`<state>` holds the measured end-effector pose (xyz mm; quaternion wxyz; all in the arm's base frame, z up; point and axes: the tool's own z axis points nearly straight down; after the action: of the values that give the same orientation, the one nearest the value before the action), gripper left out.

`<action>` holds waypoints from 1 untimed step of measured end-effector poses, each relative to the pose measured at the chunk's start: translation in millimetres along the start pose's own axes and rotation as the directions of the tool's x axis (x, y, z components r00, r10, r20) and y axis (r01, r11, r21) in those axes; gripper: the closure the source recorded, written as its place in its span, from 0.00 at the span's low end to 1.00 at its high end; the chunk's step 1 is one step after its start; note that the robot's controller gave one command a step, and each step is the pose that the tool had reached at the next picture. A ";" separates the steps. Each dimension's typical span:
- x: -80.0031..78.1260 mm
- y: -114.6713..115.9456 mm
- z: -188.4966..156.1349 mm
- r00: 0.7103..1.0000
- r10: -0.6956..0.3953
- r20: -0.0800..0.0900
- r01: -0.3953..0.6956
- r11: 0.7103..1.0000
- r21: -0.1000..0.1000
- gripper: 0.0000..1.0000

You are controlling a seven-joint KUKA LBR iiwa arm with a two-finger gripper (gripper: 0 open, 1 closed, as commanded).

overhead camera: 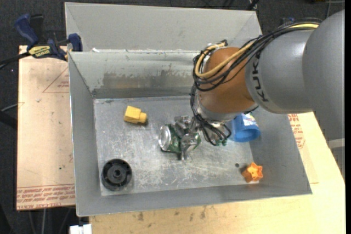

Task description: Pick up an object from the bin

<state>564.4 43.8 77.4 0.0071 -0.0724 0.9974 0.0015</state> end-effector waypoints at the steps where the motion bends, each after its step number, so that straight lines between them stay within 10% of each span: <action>1: 0.0 0.0 0.0 1.000 0.000 0.000 0.000 1.000 0.000 1.00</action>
Offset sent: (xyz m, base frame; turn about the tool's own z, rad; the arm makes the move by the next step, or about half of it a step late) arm -0.0028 -0.0068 0.0900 -0.0268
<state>564.4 43.7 77.3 0.0070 -0.0723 0.9974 0.0016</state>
